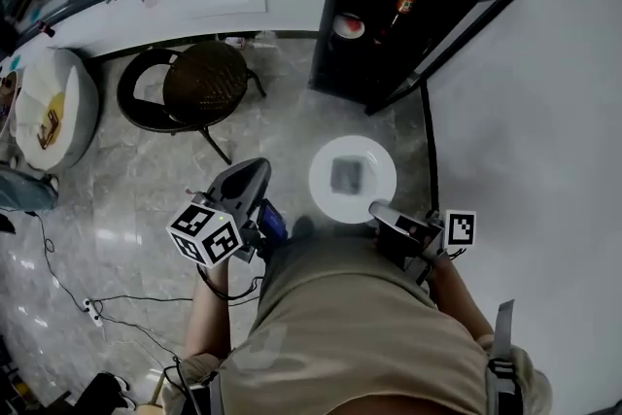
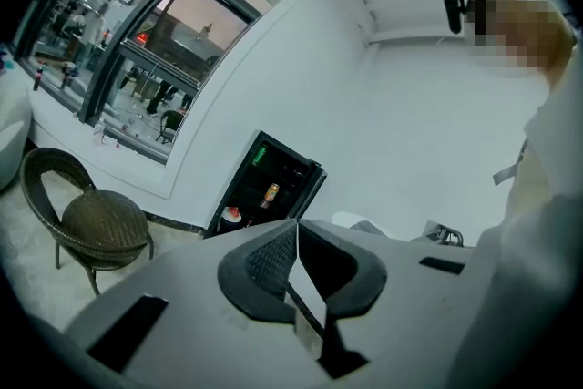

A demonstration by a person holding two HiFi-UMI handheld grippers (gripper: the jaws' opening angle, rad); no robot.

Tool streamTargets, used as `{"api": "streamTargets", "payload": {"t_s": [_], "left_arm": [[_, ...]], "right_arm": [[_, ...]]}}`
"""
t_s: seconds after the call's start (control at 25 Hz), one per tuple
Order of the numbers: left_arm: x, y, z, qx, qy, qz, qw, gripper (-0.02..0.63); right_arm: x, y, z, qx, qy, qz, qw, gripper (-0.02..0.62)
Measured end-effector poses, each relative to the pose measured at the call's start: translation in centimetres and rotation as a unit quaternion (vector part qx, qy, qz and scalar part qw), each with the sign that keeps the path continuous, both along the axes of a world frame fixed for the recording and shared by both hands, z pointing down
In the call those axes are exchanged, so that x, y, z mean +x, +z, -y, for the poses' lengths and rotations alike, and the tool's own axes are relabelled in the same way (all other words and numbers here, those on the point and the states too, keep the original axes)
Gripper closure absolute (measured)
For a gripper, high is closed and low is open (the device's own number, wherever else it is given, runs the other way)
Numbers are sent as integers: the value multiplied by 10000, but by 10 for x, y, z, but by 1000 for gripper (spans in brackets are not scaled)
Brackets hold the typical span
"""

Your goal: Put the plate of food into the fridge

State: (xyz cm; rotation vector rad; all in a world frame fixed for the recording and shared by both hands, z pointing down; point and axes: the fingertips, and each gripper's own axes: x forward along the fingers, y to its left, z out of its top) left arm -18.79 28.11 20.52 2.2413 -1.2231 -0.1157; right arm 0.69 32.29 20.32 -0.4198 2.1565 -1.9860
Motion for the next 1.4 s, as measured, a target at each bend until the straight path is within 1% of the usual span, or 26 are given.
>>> {"api": "streamTargets", "payload": {"t_s": [0.24,0.4,0.48,0.68,0.8,0.96,1.12,1.24,1.32,1.4], "left_arm": [[18,0,7,-67,60,41,10000,594],[29,-4,25,-106,-180,-99,9997,594],[38,-8,35,-100,-176,-152,9997,594],[68,-12,64,-97,-81,162,9998,594],[84,-15,76,-162,-40,191,9997,594],[103,-25,94,-109,-13,318,9994,594],[117,-30,107,-96,-122,257,9995,593],[132,-28,113,-235,15,276,9993,593],[146,-25,119,-333,141,299,9989,592],[158,-22,125,-411,163,190,9988,592]], "right_arm": [[0,1,13,32,-287,12,9996,565],[13,4,26,-26,-300,52,9995,565],[19,5,34,-123,-337,103,9993,565],[40,2,67,-97,-421,369,9984,565],[53,2,82,-94,-410,465,9980,565],[66,3,105,-71,-521,412,9978,565],[84,6,124,-21,-568,402,9976,565],[96,8,141,80,-517,348,9980,565],[103,4,152,105,-467,464,9978,565],[113,2,158,116,-421,548,9975,565]]}}
